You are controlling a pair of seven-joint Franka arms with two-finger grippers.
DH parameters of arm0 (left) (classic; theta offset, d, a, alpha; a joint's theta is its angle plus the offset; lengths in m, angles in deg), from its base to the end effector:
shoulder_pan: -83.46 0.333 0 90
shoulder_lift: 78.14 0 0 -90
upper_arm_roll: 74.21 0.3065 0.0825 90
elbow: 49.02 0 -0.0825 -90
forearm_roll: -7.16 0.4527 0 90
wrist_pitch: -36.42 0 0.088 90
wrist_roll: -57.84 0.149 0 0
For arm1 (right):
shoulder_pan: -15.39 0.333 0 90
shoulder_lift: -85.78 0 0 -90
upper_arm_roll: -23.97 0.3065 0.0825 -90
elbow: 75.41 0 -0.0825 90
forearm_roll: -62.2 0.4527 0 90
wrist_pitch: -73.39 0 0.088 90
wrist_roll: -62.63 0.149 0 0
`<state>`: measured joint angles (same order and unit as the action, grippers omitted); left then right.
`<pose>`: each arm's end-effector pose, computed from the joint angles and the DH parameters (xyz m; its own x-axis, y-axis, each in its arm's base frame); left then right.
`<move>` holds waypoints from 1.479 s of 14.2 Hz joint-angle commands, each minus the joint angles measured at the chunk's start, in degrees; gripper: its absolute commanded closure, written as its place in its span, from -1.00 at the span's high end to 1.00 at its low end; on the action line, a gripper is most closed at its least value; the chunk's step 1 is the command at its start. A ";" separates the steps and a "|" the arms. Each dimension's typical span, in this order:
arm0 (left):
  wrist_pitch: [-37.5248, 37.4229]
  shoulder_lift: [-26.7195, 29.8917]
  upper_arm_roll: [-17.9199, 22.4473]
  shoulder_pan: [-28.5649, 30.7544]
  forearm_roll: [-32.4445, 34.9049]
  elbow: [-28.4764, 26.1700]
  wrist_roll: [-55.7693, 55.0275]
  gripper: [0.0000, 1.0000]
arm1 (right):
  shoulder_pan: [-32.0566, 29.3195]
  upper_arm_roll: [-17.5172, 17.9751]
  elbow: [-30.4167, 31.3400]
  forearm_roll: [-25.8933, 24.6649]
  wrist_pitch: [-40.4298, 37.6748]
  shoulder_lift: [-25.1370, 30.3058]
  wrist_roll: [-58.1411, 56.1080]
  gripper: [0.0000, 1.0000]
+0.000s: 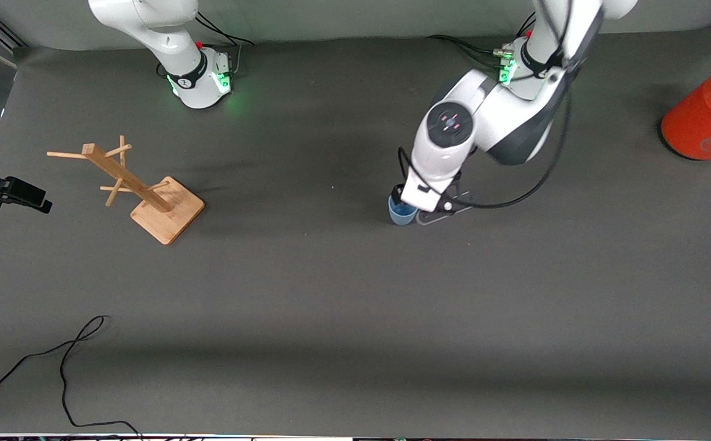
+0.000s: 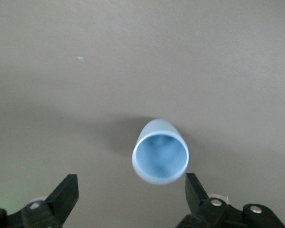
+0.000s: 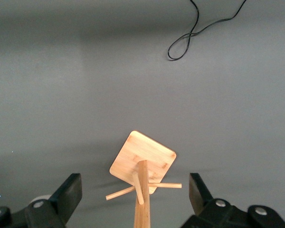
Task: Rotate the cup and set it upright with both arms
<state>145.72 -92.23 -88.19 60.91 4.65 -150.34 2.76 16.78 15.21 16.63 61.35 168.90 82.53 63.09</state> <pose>0.5390 -0.3991 0.3380 0.9316 0.3361 -0.1382 0.3359 -0.9416 -0.0260 0.6412 -0.0832 0.5265 0.9909 -0.1345 0.0047 -0.1346 -0.9906 0.0234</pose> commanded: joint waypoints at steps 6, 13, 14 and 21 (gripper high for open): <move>-22.10 12.06 0.18 21.21 -3.12 5.34 30.61 1.00 | 0.02 -0.65 -0.99 -0.38 -0.41 0.17 1.03 1.00; -22.37 14.01 12.92 19.30 -0.12 8.05 50.76 1.00 | 0.02 -2.58 -1.25 3.04 -0.94 0.60 0.68 1.00; -22.37 14.01 12.93 19.65 -0.04 8.76 51.64 1.00 | 0.02 -2.84 -1.60 3.40 -0.85 0.52 0.42 1.00; -22.37 13.74 12.84 19.74 2.07 9.12 52.79 1.00 | 0.98 -2.14 -1.51 4.11 -2.78 0.61 -0.99 1.00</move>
<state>124.14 -78.52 -76.02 81.61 5.36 -141.73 54.45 17.19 13.01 15.51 64.26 167.50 82.60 63.02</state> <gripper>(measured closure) 0.000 0.000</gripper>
